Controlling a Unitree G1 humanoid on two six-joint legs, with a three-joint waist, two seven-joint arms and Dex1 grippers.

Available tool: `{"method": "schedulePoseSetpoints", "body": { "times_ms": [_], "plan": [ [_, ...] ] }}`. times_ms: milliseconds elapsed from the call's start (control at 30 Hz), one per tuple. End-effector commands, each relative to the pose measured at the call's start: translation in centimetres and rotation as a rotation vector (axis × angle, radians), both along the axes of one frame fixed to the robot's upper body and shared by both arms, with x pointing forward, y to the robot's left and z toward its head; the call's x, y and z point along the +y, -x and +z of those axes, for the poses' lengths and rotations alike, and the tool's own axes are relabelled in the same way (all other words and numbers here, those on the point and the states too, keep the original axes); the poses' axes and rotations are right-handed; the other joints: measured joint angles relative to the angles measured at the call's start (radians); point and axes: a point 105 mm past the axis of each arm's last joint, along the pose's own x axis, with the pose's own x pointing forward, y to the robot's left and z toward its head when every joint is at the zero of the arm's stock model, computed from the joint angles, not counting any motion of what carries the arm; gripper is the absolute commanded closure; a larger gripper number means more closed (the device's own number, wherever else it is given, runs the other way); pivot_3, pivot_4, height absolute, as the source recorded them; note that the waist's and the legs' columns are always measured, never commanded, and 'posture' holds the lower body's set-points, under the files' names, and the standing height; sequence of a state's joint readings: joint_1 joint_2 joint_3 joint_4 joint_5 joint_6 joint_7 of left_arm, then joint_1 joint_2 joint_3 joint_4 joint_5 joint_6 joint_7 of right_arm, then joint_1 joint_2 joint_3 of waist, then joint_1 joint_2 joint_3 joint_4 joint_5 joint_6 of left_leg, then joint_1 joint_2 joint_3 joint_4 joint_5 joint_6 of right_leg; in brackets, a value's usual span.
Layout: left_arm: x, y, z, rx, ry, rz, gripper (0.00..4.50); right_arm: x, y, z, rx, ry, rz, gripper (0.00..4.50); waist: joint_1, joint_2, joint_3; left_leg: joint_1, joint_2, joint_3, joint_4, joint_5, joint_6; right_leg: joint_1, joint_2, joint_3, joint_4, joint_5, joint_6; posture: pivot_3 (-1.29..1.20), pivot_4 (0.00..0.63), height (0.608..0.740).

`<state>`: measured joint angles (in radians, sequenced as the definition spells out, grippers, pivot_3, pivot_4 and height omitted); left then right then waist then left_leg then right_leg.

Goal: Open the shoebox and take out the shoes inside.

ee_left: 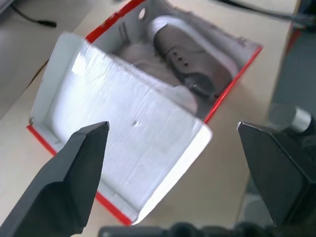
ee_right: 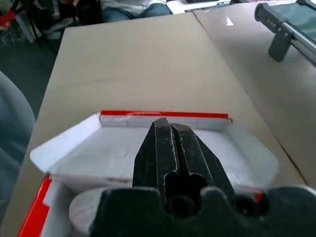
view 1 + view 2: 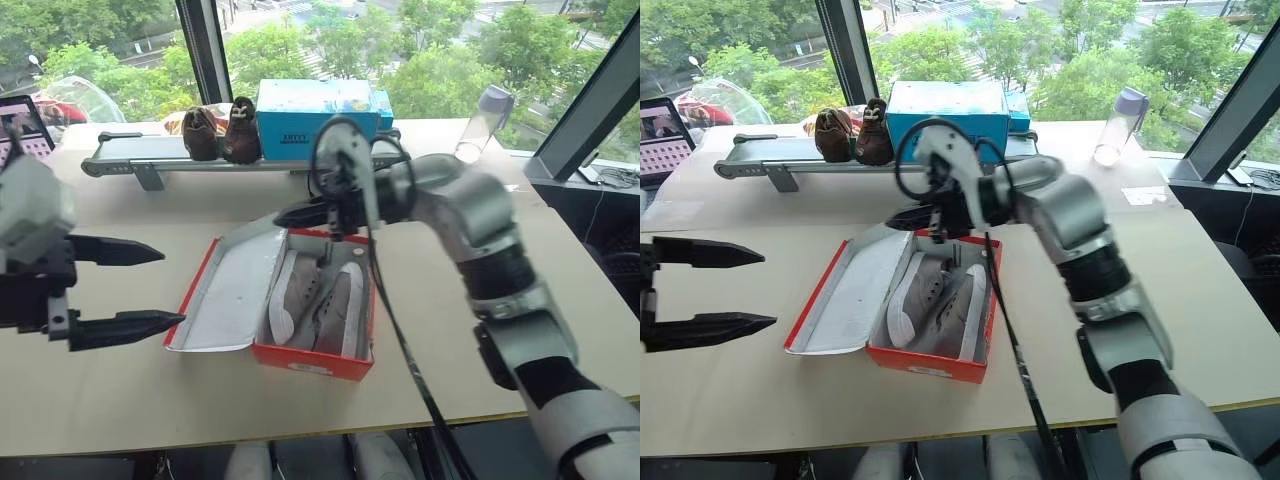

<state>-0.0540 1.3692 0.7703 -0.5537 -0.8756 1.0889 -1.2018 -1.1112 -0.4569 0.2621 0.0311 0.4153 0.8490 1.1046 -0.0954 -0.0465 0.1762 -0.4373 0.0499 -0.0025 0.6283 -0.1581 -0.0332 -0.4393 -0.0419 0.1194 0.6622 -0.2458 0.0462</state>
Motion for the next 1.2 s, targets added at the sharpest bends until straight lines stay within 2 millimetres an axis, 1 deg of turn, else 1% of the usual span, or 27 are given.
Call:
{"method": "schedulePoseSetpoints", "body": {
  "times_ms": [33,67,133,167,200,233,267,300,333,400,433,533,633,733,967,1033,1200],
  "plan": [
    [1.1,-2.8,-1.2,-0.047,-0.074,-0.065,0.00,-2.2,1.6,0.6,-0.065,0.075,0.006,2.81,0.001,0.000,0.000,0.000,0.000,0.001,0.000,0.000,0.000,0.000,0.000,0.001,0.000,0.000,0.000,0.00,0.150,0.740],
    [1.1,-3.2,-1.5,-0.046,-0.078,-0.080,0.00,-2.6,2.0,0.5,-0.071,0.095,0.014,2.65,0.002,0.001,0.001,0.000,0.000,0.001,0.000,0.000,0.000,0.000,0.000,0.001,0.000,-0.001,0.002,0.00,0.150,0.740],
    [1.0,-4.3,-2.0,-0.048,-0.084,-0.120,0.00,-3.6,2.9,-0.1,-0.114,0.183,0.046,1.91,0.004,0.001,0.001,0.000,0.000,0.001,0.000,0.000,0.000,-0.001,0.000,0.001,0.000,-0.002,0.003,0.00,0.150,0.740],
    [0.8,-4.7,-2.1,-0.050,-0.083,-0.136,0.00,-3.9,3.1,-0.5,-0.141,0.225,0.056,1.65,0.005,0.001,0.001,-0.001,0.000,0.001,0.000,0.000,0.000,-0.001,0.000,0.001,0.000,-0.002,0.004,0.00,0.150,0.740],
    [0.7,-5.0,-2.2,-0.051,-0.082,-0.149,0.00,-4.1,3.2,-0.7,-0.158,0.252,0.063,1.24,0.003,0.001,0.001,-0.001,0.000,0.001,0.000,0.000,0.000,-0.001,0.000,0.001,-0.001,-0.002,0.004,0.00,0.150,0.740],
    [0.5,-5.4,-2.3,-0.056,-0.077,-0.163,0.00,-4.3,3.2,-1.0,-0.179,0.285,0.068,0.96,0.000,0.001,0.001,-0.001,0.000,0.001,0.000,0.000,0.000,-0.001,0.000,0.001,-0.001,-0.002,0.004,0.00,0.150,0.740],
    [0.3,-5.8,-2.3,-0.060,-0.073,-0.178,0.00,-4.4,2.9,-1.2,-0.204,0.312,0.067,0.53,-0.001,0.001,0.001,-0.002,0.000,0.002,0.000,0.000,0.000,-0.001,0.000,0.002,-0.001,-0.002,0.004,0.00,0.150,0.740],
    [0.1,-6.0,-2.4,-0.063,-0.071,-0.188,0.00,-4.6,2.8,-1.3,-0.221,0.330,0.067,0.36,-0.001,0.001,0.001,-0.002,0.000,0.002,0.000,0.000,0.000,-0.001,0.000,0.002,-0.001,-0.002,0.005,0.00,0.150,0.740],
    [-0.1,-6.3,-2.5,-0.065,-0.072,-0.199,0.00,-4.6,2.4,-1.5,-0.265,0.353,0.068,0.06,-0.001,0.001,0.001,-0.002,0.000,0.002,0.000,0.000,0.000,-0.001,0.000,0.001,-0.001,-0.002,0.005,0.00,0.150,0.740],
    [-0.4,-6.6,-2.8,-0.066,-0.077,-0.215,0.00,-4.8,1.7,-1.9,-0.386,0.426,0.110,0.06,-0.001,0.001,0.001,-0.002,0.000,0.002,0.001,0.000,0.000,-0.002,0.000,0.002,0.000,-0.003,0.005,0.00,0.150,0.740],
    [-0.6,-6.6,-2.8,-0.067,-0.076,-0.220,0.00,-4.9,1.6,-2.1,-0.428,0.463,0.150,0.06,-0.001,0.001,0.001,-0.002,0.000,0.002,0.001,0.000,0.000,-0.002,0.000,0.002,0.000,-0.003,0.005,0.00,0.150,0.740],
    [-0.8,-6.6,-2.8,-0.071,-0.071,-0.226,0.00,-5.2,1.3,-2.5,-0.493,0.521,0.215,0.06,0.001,0.001,0.001,-0.002,0.000,0.002,0.002,0.000,0.000,-0.001,0.000,0.002,0.000,-0.003,0.005,0.00,0.150,0.740],
    [-0.8,-6.4,-3.2,-0.067,-0.075,-0.217,0.00,-6.3,-0.6,-3.1,-0.604,0.650,0.263,0.06,0.000,0.001,0.001,-0.003,0.000,0.002,0.003,0.000,0.000,-0.001,0.000,0.002,0.001,-0.002,0.006,0.00,0.150,0.740],
    [-0.8,-5.8,-3.6,-0.060,-0.069,-0.205,0.00,-7.0,-1.7,-3.4,-0.640,0.725,0.315,0.06,-0.002,0.001,0.001,-0.002,0.000,0.002,0.004,0.000,0.000,-0.001,0.000,0.002,0.001,-0.002,0.006,0.00,0.150,0.740],
    [-1.0,-5.1,-4.1,-0.065,-0.052,-0.169,0.00,-6.7,-3.8,-3.7,-0.708,0.788,0.373,0.06,-0.002,0.001,0.002,-0.002,0.000,0.001,0.004,0.000,0.000,-0.001,0.000,0.002,0.001,-0.002,0.006,0.00,0.150,0.740],
    [-0.9,-4.7,-4.2,-0.061,-0.044,-0.156,0.00,-6.4,-4.1,-3.6,-0.719,0.793,0.385,0.06,-0.002,0.001,0.002,-0.002,0.000,0.001,0.004,0.000,0.000,-0.001,0.000,0.002,0.001,-0.001,0.004,0.00,0.150,0.740],
    [-0.6,-4.2,-4.4,-0.057,-0.039,-0.121,0.00,-5.3,-4.8,-1.4,-0.780,0.770,0.386,0.06,-0.003,0.002,0.002,-0.002,0.000,0.001,0.004,0.000,0.000,-0.001,0.000,0.002,0.002,0.001,0.001,0.00,0.150,0.740]
  ]
}}
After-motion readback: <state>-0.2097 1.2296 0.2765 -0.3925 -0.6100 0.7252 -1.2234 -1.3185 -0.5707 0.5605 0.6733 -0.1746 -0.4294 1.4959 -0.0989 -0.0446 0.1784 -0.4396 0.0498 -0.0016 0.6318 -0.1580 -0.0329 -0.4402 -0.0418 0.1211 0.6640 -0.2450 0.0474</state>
